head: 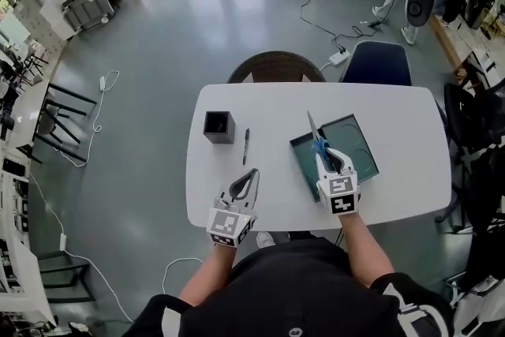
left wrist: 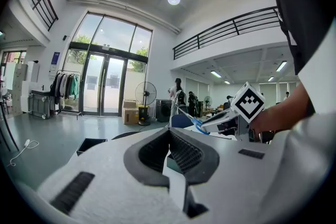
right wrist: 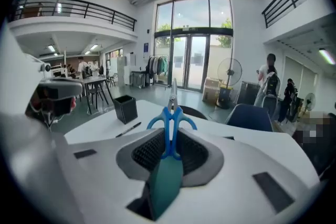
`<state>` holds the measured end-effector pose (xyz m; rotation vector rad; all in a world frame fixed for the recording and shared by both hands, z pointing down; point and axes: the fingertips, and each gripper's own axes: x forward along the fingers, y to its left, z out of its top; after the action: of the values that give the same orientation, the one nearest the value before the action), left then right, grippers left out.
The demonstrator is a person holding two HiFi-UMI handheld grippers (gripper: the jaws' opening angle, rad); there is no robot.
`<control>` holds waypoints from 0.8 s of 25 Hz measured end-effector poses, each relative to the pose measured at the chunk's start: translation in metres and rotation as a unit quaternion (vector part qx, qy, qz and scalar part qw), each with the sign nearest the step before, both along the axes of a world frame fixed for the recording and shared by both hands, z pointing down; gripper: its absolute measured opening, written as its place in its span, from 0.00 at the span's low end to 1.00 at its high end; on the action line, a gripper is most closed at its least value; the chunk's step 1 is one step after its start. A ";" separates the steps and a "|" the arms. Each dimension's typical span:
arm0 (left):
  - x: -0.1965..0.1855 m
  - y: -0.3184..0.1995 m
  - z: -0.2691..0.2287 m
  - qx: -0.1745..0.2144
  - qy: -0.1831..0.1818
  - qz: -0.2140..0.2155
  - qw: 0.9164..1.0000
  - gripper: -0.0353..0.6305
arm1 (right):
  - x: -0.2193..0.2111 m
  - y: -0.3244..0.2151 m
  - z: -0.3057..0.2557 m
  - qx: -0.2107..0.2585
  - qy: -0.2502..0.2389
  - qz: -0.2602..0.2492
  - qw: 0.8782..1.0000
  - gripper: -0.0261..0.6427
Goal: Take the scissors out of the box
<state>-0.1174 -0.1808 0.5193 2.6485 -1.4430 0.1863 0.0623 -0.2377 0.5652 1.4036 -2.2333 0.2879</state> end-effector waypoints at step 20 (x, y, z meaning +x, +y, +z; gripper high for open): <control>0.006 -0.012 -0.008 0.019 0.007 -0.001 1.000 0.07 | -0.008 0.019 -0.161 0.291 -0.128 -0.039 0.947 0.17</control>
<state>-0.1112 -0.1929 0.5109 2.6727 -1.4580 0.1419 0.0548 -0.2184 0.4042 1.6292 -2.7228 -0.2595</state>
